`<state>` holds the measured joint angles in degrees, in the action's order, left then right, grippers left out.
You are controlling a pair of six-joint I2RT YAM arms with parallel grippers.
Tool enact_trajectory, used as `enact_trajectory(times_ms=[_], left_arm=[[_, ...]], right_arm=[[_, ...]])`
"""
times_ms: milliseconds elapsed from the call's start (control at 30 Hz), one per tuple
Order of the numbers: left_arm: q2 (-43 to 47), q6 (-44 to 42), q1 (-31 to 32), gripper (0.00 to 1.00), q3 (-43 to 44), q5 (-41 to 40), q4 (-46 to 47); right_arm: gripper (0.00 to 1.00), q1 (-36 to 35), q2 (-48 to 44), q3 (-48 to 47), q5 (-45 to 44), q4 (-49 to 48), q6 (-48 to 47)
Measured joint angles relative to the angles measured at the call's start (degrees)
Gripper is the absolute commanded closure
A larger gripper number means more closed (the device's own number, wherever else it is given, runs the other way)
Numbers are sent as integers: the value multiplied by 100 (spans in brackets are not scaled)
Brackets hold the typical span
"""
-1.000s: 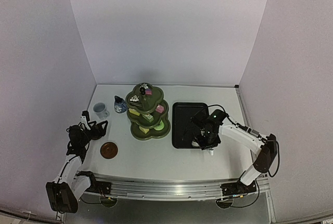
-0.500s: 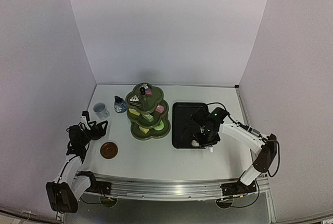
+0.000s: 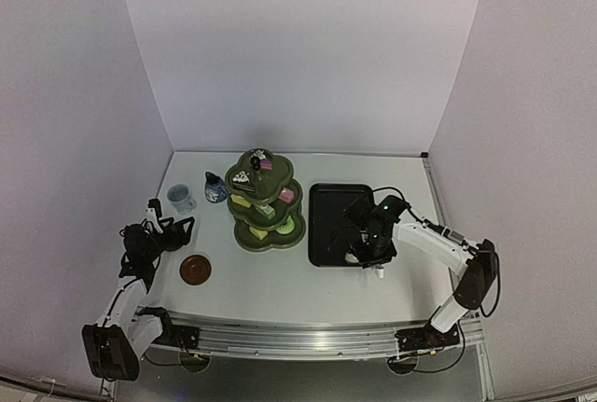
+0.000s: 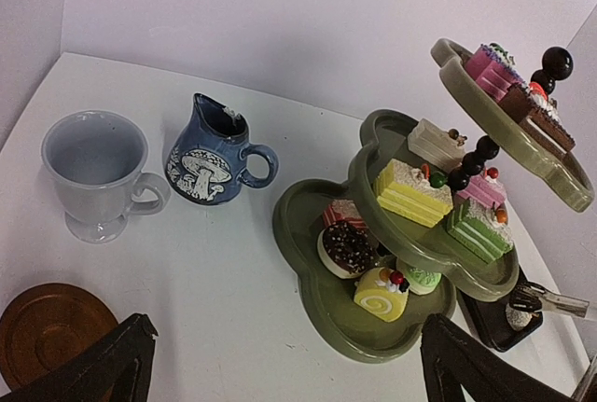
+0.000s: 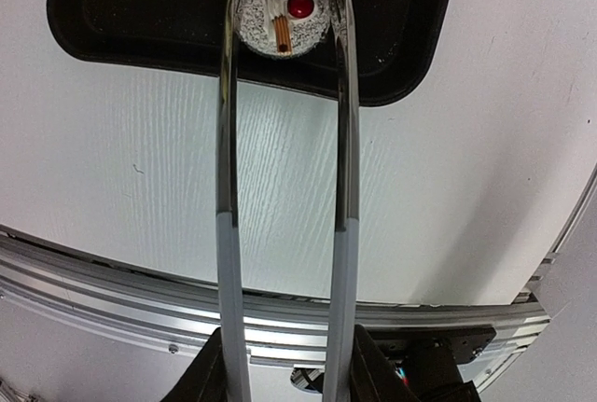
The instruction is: Serve the afternoon tea
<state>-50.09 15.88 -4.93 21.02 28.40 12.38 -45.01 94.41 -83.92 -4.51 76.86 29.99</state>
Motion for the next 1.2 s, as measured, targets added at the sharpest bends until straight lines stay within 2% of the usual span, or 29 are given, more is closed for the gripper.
enact_trajectory(times_ms=[267, 567, 900, 1200], left_arm=[[-29, -4, -2, 0, 18, 2, -5], [-63, -11, 0, 0, 37, 8, -2], [-63, -96, -2, 0, 37, 6, -2], [-63, -100, -1, 0, 39, 6, -2]], right_arm=[[66, 9, -2, 11, 230, -7, -45], [85, 9, -4, 231, 321, -16, -139], [97, 10, 25, -24, 347, -9, -284], [79, 10, 70, -409, 303, -20, -245]])
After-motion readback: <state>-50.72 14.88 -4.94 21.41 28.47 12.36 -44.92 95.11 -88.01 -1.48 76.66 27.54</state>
